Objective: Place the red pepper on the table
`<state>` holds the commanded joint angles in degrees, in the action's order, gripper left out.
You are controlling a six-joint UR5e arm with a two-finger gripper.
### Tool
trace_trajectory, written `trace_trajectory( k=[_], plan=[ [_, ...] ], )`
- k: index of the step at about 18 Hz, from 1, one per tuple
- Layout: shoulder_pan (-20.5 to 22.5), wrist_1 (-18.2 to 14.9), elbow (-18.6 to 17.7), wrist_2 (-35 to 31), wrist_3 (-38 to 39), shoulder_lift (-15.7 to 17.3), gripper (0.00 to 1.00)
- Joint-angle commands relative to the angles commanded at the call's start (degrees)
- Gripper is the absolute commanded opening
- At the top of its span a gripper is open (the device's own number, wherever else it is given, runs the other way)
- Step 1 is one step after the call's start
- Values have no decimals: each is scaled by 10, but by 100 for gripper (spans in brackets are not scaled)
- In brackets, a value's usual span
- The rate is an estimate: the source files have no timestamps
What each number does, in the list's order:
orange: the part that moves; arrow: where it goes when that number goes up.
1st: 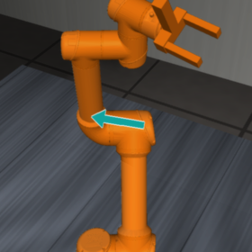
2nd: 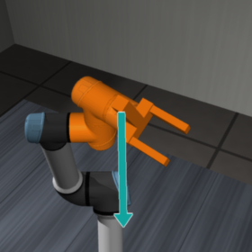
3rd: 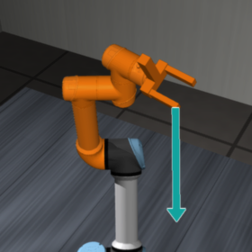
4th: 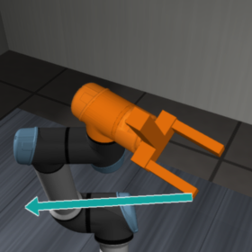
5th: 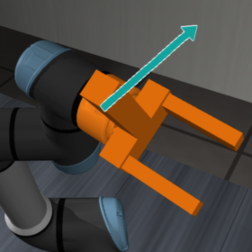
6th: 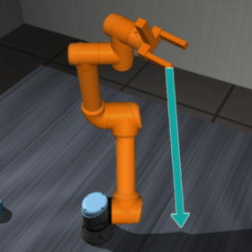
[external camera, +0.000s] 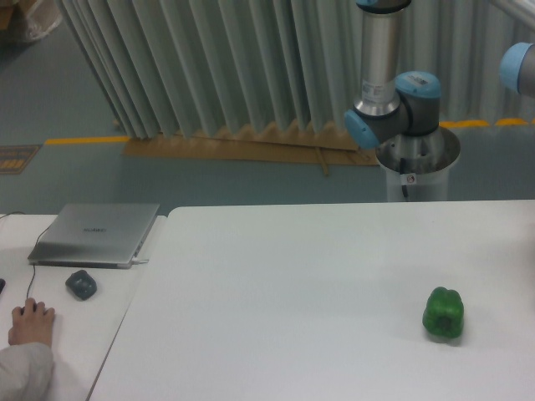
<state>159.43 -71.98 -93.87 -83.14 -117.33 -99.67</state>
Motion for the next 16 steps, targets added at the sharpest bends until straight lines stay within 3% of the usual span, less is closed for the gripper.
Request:
trace_trajectory(
  k=[9,12,16],
  plan=[
    [4,4,19,-40,17,-9,100],
    [7,37,15,-41,46,-17,100],
    [9,51,23,-82,62,-27,100]
  ],
)
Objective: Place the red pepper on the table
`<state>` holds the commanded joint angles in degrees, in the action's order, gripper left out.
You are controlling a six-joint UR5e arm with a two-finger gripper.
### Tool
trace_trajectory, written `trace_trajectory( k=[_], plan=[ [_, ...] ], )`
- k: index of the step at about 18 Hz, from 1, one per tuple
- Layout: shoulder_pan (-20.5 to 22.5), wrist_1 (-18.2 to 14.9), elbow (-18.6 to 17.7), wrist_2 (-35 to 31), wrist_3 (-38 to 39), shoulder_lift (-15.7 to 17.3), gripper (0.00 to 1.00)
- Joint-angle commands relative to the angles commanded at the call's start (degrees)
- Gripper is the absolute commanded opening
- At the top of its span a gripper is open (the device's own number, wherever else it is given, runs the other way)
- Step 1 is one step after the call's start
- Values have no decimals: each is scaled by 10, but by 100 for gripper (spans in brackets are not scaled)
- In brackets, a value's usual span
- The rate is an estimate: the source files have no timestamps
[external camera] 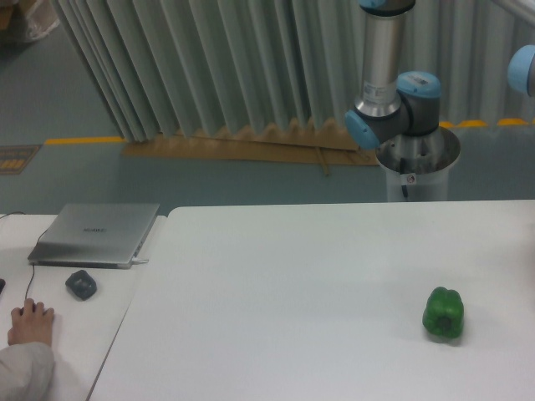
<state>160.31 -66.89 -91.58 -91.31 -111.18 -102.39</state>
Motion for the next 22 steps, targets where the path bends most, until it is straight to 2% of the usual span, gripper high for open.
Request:
trace_trajectory(
  k=[6,8,12,15,17,18,20,22],
  plan=[
    [4,4,-7,1,5,-1,100],
    [9,28,-12,1,4,-3,100],
    [26,30,-11,-1,-3,-10,100],
    [27,31,10,-3,-15,-31,100],
    [29,42,14,-2,-54,-36,100],
    [28,49,22,-2,-101,-47,100],
    [25,50,29,-1,-130,-68,100],
    [21,51,35,0,-197,-78,100]
  ],
)
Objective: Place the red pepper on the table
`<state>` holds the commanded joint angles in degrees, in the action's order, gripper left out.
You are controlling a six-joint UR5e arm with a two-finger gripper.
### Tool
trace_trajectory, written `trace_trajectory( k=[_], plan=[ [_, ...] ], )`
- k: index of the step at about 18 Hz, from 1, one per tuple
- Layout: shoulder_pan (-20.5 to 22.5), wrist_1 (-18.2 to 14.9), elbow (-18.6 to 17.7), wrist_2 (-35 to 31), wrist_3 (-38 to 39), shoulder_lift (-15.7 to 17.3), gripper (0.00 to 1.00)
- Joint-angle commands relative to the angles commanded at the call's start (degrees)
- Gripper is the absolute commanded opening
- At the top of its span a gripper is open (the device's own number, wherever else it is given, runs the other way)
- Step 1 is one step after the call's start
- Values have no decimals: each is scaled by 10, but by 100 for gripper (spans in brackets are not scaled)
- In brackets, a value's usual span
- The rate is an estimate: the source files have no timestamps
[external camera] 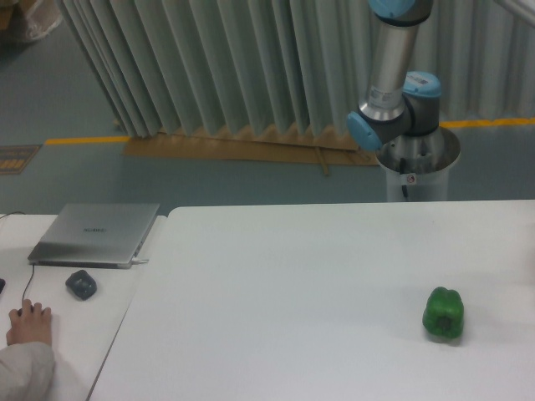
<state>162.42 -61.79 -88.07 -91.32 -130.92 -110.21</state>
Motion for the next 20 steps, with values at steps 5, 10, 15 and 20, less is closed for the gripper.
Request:
trace_trajectory(
  k=[5,10,15,20],
  plan=[
    [17,-2,-10,-4,-82,-6,100],
    [26,-2,-3,-4,-106,-26,100],
    [33,-1,-3,-4,-116,-36,100],
    [33,0,10,-4,-114,-55,100]
  ],
)
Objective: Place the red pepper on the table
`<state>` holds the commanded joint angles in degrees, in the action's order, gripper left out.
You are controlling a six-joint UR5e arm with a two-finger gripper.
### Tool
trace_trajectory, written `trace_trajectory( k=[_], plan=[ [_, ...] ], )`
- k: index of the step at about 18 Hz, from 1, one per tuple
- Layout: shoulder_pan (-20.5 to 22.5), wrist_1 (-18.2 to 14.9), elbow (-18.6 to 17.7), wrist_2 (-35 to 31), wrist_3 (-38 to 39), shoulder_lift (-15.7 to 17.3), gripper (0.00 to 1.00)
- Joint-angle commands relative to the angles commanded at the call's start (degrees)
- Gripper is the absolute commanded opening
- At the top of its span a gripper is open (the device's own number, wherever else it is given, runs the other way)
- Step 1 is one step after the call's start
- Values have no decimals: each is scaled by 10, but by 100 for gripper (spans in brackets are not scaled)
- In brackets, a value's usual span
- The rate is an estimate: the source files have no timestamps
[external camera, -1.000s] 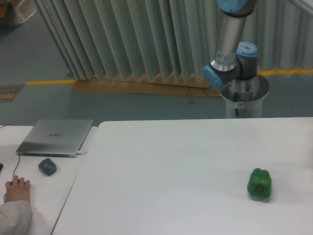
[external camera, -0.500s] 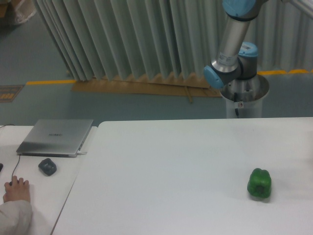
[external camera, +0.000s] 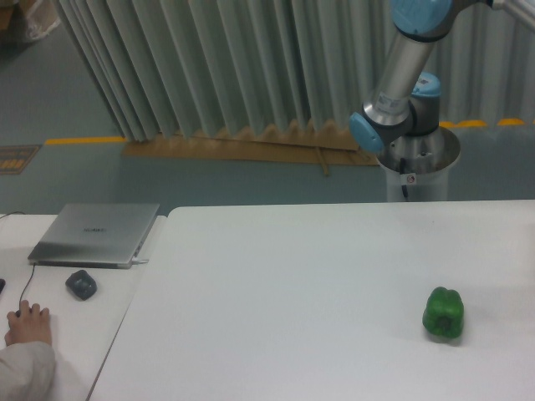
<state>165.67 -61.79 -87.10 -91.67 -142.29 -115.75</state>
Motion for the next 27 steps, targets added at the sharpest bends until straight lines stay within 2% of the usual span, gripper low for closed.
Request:
trace_trajectory(
  k=[6,16,22,26,27],
  plan=[
    [-14,0,-2,0,4,-11,100],
    [-13,0,-3,-1,4,-10,100],
    [-10,6,-6,-17,6,-20,100],
    [-11,5,-5,-23,11,-18,78],
    [-11,5,-4,-23,18,-18,59]
  ],
)
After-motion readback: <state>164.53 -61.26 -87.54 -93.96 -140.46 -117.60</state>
